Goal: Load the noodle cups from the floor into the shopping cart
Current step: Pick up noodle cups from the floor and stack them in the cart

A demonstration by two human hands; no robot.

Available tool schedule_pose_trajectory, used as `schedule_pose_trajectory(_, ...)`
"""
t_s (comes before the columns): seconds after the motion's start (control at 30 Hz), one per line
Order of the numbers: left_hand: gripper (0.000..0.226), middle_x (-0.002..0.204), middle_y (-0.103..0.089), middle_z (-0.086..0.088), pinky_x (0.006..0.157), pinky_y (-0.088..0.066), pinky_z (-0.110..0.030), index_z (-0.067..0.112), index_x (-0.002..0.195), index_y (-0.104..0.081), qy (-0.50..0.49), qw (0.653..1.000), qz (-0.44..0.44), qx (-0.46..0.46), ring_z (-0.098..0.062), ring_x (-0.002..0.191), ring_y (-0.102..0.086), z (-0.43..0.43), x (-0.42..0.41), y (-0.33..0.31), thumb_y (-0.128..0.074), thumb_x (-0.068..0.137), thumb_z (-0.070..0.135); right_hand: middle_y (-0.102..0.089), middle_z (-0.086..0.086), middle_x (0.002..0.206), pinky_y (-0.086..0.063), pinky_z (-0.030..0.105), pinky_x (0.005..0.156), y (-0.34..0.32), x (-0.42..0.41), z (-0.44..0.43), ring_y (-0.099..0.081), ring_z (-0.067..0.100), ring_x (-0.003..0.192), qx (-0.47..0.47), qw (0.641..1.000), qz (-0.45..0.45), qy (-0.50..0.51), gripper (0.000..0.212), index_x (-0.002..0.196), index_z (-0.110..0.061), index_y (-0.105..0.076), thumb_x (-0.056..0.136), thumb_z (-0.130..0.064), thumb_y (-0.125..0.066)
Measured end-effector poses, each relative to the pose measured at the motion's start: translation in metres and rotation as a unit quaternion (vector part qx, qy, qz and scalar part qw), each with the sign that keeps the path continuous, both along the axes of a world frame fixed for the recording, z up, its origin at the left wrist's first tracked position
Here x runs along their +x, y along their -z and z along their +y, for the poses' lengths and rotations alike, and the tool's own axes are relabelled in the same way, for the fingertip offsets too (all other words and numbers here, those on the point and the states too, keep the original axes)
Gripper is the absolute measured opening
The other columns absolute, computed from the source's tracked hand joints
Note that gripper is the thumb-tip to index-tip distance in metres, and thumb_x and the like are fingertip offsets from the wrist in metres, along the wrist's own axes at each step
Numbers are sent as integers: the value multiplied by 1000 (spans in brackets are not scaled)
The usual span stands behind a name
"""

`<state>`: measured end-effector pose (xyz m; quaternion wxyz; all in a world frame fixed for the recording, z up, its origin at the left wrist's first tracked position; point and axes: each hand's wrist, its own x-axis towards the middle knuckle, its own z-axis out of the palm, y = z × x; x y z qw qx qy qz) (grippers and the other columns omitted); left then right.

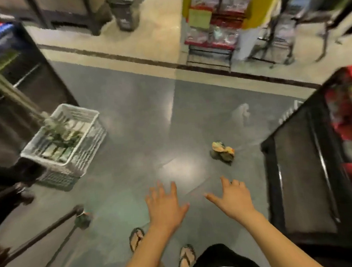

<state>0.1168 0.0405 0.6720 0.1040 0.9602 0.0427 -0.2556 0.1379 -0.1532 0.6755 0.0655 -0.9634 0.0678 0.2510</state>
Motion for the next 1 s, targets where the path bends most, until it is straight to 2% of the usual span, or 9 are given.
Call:
schedule_pose_trajectory(0.2, 90, 159, 1, -20, 115, -15, -51, 28, 154, -3, 132, 991, -24, 16, -40, 145, -6, -65, 53, 10, -36, 85, 75, -35, 16, 148, -34, 41, 106, 5, 0, -73, -29, 33, 136, 43, 987, 16, 153, 95, 151, -21, -20, 80, -81, -39)
schedule_pose_trajectory(0.33, 92, 159, 1, -20, 116, -12, -51, 27, 154, -2, 190, 981, -27, 15, -40, 145, -4, -94, 102, 22, -32, 84, 78, -32, 17, 149, -30, 41, 108, 13, 22, -100, -26, 35, 138, 47, 975, 32, 216, 99, 153, -19, -17, 79, -82, -39)
schedule_pose_trajectory(0.7, 90, 159, -2, -19, 116, -15, -48, 27, 154, -4, 255, 966, 30, -10, -40, 146, -5, -136, 327, 81, -35, 85, 76, -36, 16, 145, -32, 40, 107, 70, 193, -148, -30, 33, 136, 45, 944, 99, 311, 104, 155, -21, -7, 77, -84, -38)
schedule_pose_trajectory(0.8, 87, 159, -4, -20, 116, -14, -47, 27, 154, -6, 275, 961, 34, 5, -40, 145, -6, -142, 384, 110, -34, 86, 75, -39, 16, 144, -34, 39, 107, 93, 239, -164, -32, 32, 136, 45, 936, 118, 328, 104, 154, -19, -12, 77, -83, -39)
schedule_pose_trajectory(0.93, 90, 156, -19, -24, 112, -23, -52, 25, 152, -22, 303, 953, 5, 7, -45, 142, -21, -157, 430, 161, -41, 82, 77, -40, 15, 143, -34, 38, 106, 126, 284, -187, -34, 31, 134, 46, 928, 119, 349, 100, 154, -21, -14, 79, -79, -45)
schedule_pose_trajectory(1.0, 89, 150, -31, -28, 106, -34, -55, 22, 148, -36, 321, 947, 2, 18, -48, 135, -33, -170, 448, 202, -48, 78, 76, -40, 14, 142, -33, 38, 106, 156, 304, -201, -34, 31, 134, 47, 927, 116, 353, 98, 153, -21, -15, 80, -77, -48)
